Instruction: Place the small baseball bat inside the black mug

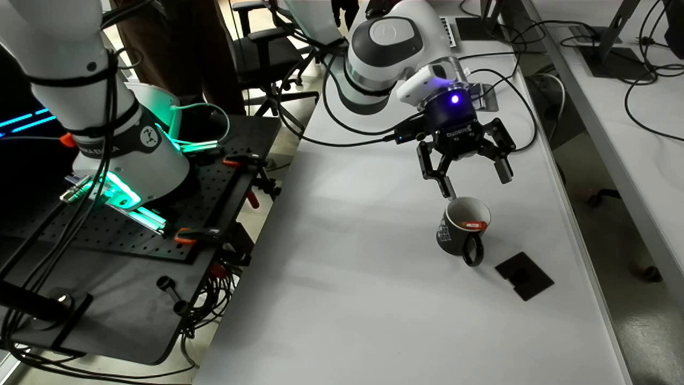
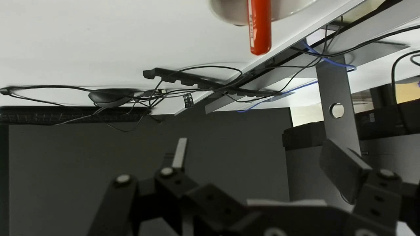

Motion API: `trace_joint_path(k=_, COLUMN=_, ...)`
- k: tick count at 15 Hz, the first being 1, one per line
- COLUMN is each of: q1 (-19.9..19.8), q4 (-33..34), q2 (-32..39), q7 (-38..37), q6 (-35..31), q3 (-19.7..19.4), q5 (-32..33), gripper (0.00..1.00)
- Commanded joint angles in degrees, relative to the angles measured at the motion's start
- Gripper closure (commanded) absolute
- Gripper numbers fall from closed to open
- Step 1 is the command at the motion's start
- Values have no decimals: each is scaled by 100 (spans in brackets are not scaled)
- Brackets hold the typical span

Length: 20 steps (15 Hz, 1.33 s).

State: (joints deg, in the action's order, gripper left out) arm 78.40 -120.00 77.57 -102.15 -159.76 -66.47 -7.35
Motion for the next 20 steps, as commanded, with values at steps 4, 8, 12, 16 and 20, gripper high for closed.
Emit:
trace_joint_path(k=4, q1=33, q4=-154, q2=-146, q7=219, q6=-214, q3=-82, q5=144, gripper=0)
trace_joint_path(k=8, q1=72, q4=-212, q2=-203, q7=375, q6=-257, q3=-137, q5=174, gripper=25)
trace_joint_path(k=12, q1=120, q4=-256, q2=-255, q7=579, q6=-319, q3=-201, q5=178, gripper=19)
trace_joint_path(k=16, q1=181, q4=-385, q2=-469, q7=967, q6=-442, q3=-239, q5=216, gripper=0)
trace_joint_path(k=20, q1=282, q4=-620, q2=-795, q7=1689, q6=-643, q3=-281, q5=303, gripper=0)
